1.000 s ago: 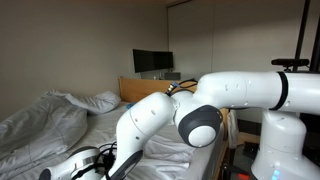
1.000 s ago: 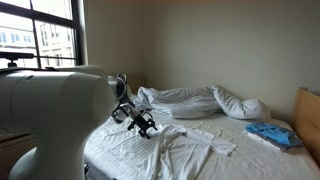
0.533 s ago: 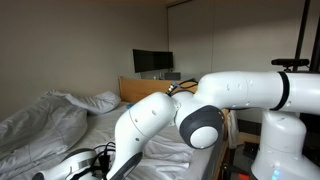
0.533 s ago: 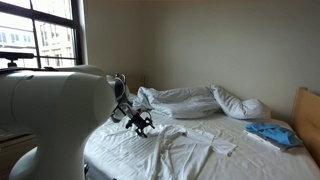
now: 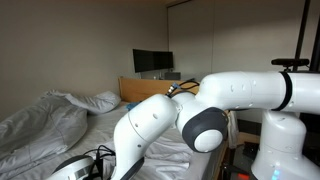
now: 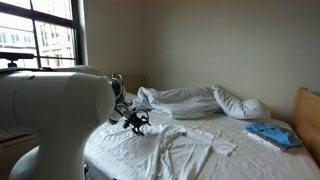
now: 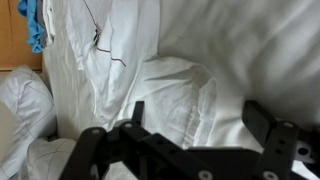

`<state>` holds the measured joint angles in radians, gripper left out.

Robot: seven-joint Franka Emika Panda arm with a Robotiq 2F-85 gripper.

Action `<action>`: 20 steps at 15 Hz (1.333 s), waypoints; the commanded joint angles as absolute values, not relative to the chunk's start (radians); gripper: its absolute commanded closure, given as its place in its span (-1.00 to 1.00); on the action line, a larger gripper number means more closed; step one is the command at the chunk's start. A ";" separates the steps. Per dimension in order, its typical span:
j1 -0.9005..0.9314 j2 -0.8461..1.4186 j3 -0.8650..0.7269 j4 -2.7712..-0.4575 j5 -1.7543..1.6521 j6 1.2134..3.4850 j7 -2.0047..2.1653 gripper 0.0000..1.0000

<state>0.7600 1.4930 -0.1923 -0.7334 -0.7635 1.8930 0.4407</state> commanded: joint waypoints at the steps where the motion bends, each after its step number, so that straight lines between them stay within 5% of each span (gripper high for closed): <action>1: 0.741 1.493 -0.214 -0.743 -0.801 1.920 0.425 -1.00; 9: 0.694 1.493 -0.198 -0.749 -0.807 1.877 0.394 -1.00; 11: 0.681 1.494 -0.176 -0.751 -0.792 1.862 0.349 -0.47; 20: 0.681 1.494 -0.144 -0.748 -0.793 1.885 0.321 0.71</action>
<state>0.6823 1.4942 -0.1468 -0.7487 -0.7953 1.8749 0.3429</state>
